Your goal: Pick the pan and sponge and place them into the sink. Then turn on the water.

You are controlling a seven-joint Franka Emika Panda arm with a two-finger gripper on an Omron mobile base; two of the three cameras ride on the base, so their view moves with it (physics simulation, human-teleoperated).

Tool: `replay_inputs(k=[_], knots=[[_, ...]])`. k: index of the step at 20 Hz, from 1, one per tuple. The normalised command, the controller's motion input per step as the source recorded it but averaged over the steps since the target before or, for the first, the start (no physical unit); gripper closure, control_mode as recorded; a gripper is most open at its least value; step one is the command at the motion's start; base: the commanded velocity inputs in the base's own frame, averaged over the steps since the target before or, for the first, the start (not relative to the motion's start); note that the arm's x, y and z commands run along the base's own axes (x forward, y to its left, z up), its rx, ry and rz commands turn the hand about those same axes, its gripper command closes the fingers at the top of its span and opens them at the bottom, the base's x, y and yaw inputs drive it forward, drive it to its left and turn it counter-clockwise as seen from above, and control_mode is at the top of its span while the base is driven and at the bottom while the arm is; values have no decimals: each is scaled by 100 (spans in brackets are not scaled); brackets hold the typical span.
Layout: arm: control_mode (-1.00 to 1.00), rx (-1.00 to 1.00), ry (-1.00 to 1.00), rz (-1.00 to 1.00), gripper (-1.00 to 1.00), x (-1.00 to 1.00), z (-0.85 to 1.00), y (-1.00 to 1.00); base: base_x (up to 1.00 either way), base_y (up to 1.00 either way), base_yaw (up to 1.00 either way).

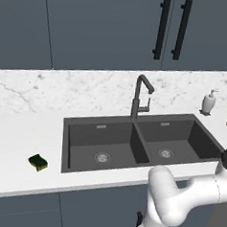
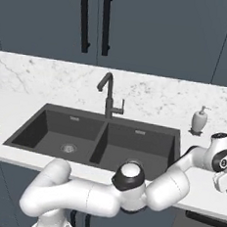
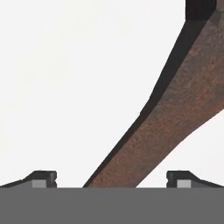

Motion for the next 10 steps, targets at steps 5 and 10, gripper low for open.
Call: replay_inputs(k=[5,10], knots=[[-100,17,0,1,-100,0,-11,-6,0,0,0],[-100,21,0,0,-100,0,-25,-1,0,0,0]])
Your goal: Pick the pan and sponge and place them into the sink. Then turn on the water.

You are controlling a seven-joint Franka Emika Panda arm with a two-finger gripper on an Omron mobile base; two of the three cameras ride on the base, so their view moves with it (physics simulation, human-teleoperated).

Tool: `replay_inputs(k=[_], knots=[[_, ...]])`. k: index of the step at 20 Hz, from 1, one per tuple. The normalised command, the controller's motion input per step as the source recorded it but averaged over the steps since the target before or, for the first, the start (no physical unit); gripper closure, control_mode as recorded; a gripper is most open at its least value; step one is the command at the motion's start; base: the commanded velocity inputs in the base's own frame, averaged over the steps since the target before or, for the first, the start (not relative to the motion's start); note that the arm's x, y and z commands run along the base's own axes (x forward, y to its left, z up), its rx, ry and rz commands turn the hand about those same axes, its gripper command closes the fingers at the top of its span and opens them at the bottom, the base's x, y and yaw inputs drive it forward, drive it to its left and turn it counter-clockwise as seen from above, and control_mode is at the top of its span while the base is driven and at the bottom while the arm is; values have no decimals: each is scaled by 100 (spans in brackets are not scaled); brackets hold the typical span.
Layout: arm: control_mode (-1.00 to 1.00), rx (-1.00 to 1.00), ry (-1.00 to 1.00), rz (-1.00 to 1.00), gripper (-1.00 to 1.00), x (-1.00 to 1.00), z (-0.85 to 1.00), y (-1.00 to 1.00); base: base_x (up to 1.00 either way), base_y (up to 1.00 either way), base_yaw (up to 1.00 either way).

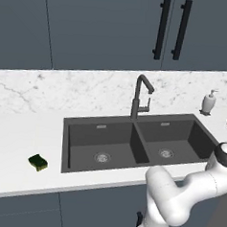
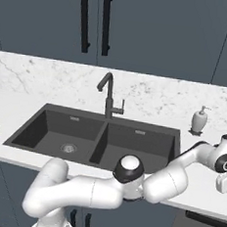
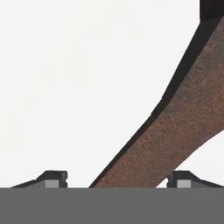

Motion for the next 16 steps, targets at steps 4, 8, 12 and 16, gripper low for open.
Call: replay_inputs(k=[4,8,12,16], knots=[[-100,14,12,0,-100,0,-33,0,0,0,0],[-100,10,23,0,-100,0,-45,0,0,0,0],[-100,13,22,0,100,0,-64,4,0,0,0],[-100,19,13,0,100,-6,-49,1,0,0,0]])
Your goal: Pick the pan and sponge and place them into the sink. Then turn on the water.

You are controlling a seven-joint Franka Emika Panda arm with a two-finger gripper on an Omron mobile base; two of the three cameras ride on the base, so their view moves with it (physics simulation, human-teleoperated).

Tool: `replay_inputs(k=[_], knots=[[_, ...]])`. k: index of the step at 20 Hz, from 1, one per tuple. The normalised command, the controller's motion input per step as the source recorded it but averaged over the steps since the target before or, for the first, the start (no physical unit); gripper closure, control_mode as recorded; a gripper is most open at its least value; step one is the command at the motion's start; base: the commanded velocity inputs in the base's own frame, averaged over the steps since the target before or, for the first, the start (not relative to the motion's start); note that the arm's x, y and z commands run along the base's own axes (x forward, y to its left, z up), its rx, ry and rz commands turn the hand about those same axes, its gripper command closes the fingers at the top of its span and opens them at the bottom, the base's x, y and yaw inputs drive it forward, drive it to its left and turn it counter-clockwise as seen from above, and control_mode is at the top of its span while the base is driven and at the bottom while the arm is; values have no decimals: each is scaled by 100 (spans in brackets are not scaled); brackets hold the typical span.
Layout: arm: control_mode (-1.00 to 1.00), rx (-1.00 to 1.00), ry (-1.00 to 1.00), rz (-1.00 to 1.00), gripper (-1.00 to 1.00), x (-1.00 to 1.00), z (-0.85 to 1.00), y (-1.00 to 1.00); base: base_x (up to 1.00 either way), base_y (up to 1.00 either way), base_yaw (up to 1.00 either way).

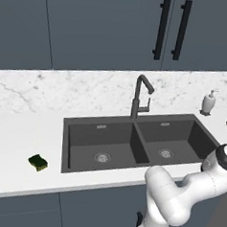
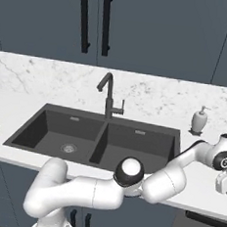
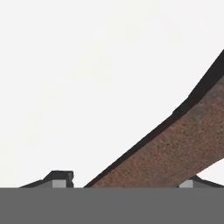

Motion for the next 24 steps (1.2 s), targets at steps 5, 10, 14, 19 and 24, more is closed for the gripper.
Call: replay_inputs(k=[5,10,14,19,24], knots=[[-100,24,0,0,100,-42,-25,28,0,0,0],[-100,19,-1,0,100,-53,-31,75,0,0,0],[-100,12,-4,0,100,-21,-31,95,0,0,0],[-100,2,-20,0,100,-16,-4,94,0,0,0],[-100,0,-44,0,100,-30,0,95,0,0,0]])
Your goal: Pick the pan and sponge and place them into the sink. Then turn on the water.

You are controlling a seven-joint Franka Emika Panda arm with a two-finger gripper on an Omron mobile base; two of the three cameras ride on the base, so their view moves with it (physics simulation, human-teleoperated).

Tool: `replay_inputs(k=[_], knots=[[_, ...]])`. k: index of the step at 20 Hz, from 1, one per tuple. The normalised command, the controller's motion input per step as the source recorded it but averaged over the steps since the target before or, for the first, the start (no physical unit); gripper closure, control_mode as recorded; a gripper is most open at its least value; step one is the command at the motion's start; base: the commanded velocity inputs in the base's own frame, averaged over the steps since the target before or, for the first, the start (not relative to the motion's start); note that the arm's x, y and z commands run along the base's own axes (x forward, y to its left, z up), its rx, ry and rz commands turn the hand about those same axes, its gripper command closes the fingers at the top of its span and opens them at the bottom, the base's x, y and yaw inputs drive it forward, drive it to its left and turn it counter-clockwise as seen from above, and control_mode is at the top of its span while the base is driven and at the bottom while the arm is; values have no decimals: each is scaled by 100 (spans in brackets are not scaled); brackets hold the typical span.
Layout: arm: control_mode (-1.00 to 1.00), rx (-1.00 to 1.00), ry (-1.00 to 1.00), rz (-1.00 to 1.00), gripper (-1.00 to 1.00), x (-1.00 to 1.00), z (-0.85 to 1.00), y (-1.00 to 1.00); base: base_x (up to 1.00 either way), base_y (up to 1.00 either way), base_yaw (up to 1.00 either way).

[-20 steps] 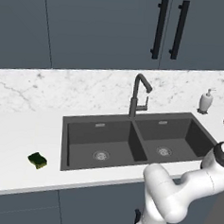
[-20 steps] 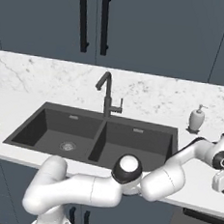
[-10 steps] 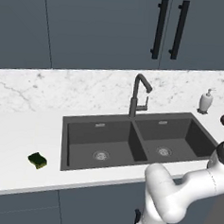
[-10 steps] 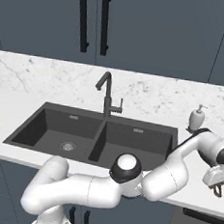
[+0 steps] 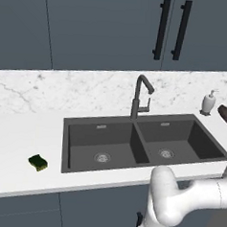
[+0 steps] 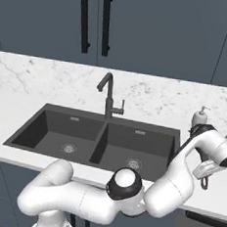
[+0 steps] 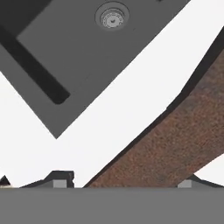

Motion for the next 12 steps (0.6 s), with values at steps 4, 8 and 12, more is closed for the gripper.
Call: replay_inputs(k=[4,8,12], knots=[[-100,-11,-41,0,100,-27,0,100,0,0,0],[-100,-20,-19,0,100,-13,12,100,0,0,0],[-100,-22,-3,0,100,-4,11,95,0,0,0]])
